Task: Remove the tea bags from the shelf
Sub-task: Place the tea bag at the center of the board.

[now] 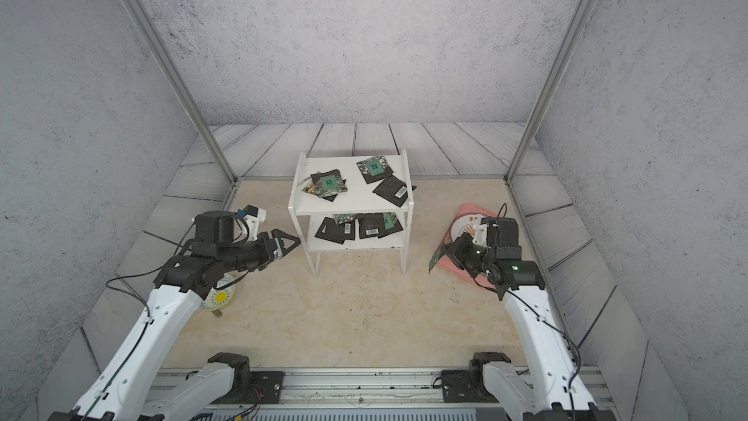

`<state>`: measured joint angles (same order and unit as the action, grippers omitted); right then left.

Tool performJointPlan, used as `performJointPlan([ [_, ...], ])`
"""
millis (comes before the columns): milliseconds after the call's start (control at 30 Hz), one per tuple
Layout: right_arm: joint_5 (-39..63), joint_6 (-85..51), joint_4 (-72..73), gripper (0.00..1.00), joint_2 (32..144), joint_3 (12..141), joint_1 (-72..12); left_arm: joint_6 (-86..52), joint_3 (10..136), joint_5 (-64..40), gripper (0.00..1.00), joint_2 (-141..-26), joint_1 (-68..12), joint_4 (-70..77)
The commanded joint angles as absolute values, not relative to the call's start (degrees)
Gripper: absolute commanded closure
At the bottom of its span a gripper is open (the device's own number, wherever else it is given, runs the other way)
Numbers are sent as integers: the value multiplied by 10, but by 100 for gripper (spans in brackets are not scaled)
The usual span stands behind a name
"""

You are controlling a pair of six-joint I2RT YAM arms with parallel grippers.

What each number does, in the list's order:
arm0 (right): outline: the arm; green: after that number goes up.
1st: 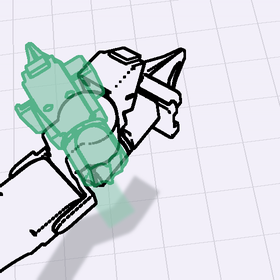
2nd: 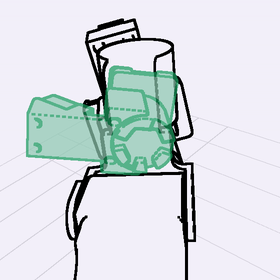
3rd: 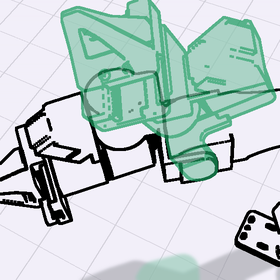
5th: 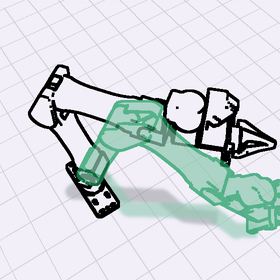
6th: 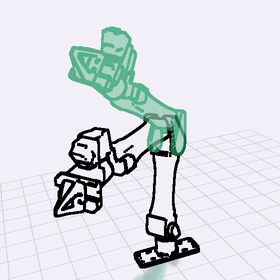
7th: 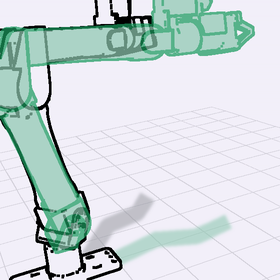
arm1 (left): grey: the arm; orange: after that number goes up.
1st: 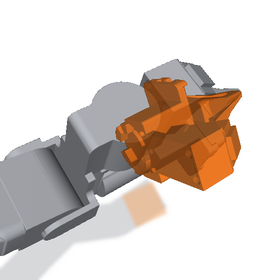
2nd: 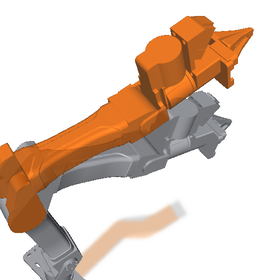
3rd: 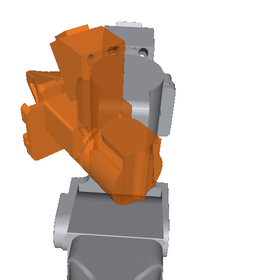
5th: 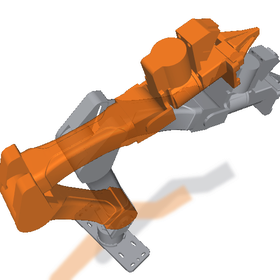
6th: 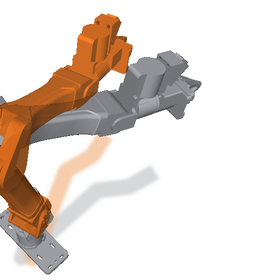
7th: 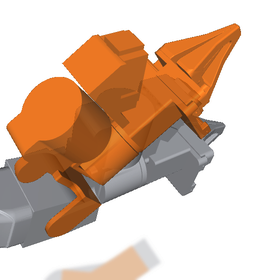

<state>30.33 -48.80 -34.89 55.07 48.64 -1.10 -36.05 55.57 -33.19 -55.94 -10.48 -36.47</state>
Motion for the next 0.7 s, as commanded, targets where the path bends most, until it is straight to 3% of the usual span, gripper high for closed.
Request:
performJointPlan([
  [0, 310, -468, -336, 100, 552, 450, -10, -361, 533, -322, 27, -550, -116, -342],
  [367, 285, -466, -272, 100, 584, 327, -11, -373, 505, -310, 27, -562, -139, -324],
  [667, 185, -447, -295, 100, 612, 295, -10, -379, 496, -306, 27, -569, -151, -316],
])
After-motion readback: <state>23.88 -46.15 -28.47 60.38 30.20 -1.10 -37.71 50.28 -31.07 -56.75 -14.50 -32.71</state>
